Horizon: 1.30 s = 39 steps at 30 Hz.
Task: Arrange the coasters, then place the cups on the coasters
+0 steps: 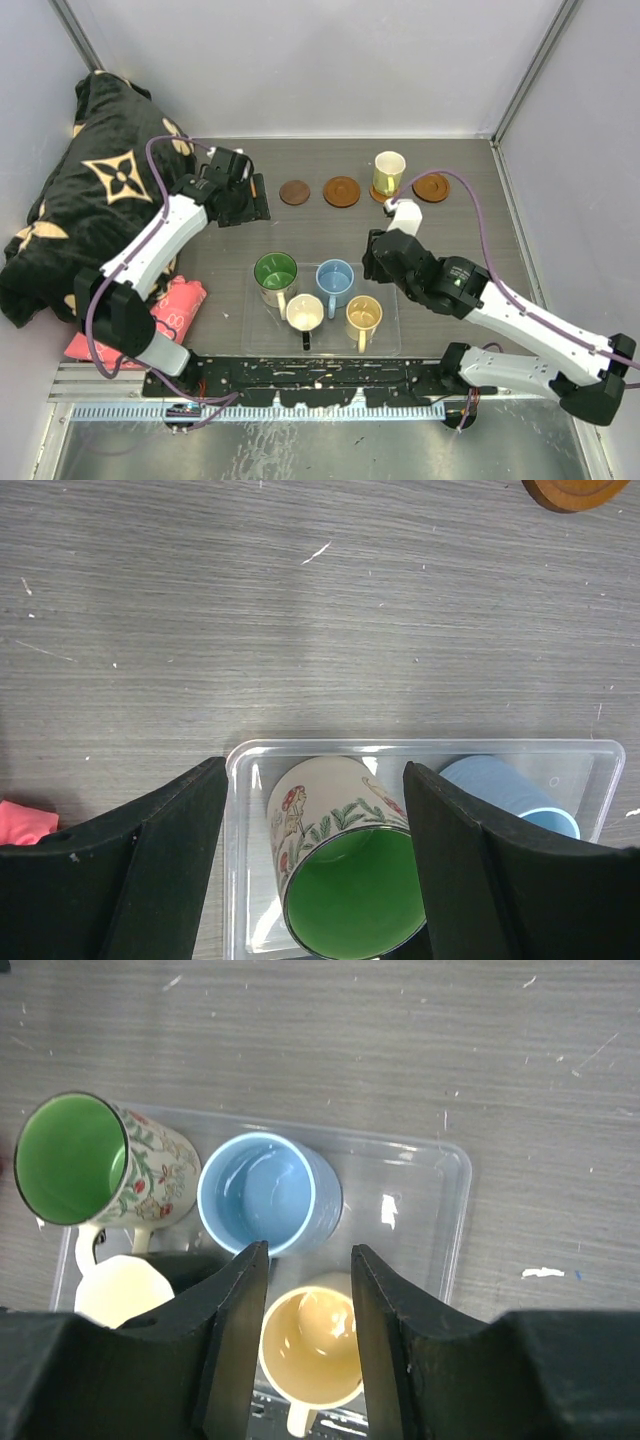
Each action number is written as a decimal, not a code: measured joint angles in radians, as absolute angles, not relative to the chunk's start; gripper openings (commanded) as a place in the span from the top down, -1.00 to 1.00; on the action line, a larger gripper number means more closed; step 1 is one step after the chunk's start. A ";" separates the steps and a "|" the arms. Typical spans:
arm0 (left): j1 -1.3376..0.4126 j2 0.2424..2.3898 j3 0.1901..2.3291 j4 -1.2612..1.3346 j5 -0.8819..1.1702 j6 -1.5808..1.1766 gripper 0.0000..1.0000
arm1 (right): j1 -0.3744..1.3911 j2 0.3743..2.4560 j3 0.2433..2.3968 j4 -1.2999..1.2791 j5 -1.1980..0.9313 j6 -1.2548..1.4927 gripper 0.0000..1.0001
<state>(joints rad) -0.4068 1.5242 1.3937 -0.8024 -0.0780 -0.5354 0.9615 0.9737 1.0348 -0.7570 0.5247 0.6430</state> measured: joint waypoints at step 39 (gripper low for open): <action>-0.407 1.528 1.358 -0.804 -0.059 -0.542 -0.45 | 1.171 0.934 0.935 -0.854 0.520 0.831 0.14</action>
<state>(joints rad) -0.4068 1.5276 1.3579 -0.8036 -0.0593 -0.5415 1.1706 0.9340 0.9352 -0.8543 0.5198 0.8307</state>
